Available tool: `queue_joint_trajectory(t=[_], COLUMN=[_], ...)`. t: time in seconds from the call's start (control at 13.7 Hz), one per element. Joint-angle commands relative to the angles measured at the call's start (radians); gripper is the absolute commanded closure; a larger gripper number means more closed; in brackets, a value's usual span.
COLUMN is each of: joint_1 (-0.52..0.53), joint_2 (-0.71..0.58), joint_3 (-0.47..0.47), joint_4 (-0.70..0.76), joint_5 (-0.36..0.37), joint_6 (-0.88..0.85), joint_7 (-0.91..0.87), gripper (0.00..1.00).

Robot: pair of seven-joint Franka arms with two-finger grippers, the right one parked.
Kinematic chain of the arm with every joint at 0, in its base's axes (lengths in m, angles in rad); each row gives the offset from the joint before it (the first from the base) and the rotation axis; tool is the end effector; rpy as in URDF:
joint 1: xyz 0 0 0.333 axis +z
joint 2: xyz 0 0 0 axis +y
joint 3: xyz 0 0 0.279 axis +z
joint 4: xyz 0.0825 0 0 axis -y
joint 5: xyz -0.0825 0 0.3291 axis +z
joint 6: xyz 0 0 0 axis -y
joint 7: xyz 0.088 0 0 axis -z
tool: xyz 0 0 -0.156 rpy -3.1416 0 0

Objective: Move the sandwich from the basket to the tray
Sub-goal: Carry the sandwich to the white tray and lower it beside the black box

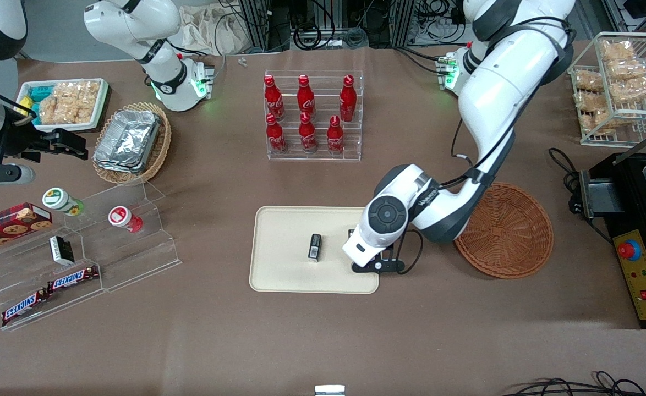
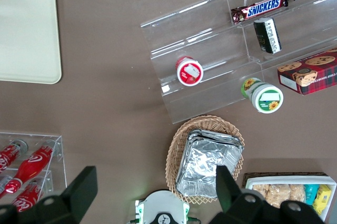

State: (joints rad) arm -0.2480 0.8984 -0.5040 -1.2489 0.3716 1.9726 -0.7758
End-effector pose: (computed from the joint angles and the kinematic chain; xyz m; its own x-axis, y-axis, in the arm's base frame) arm 0.5505 -0.3704 0.2065 0.9958 0.0163 -0.0903 0.0158 -0.9999 -0.0062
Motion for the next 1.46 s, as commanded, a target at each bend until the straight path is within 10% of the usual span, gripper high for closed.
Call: queue_joint_trajectory(t=[0.0, 0.22, 0.51, 1.02, 1.39], joint_1=[-0.050, -0.051, -0.051, 0.019, 0.223], joint_2=[0.066, 0.083, 0.097, -0.045, -0.235], joint_3=[0.031, 0.030, 0.031, 0.030, 0.015], joint_4=[0.098, 0.105, 0.134, 0.129, 0.105], joint_5=[0.024, 0.024, 0.024, 0.015, -0.138], joint_6=[0.015, 0.048, 0.057, -0.055, -0.300], joint_7=[-0.013, -0.013, -0.014, -0.056, 0.139], gripper=[1.00, 0.93, 0.00, 0.00, 0.00])
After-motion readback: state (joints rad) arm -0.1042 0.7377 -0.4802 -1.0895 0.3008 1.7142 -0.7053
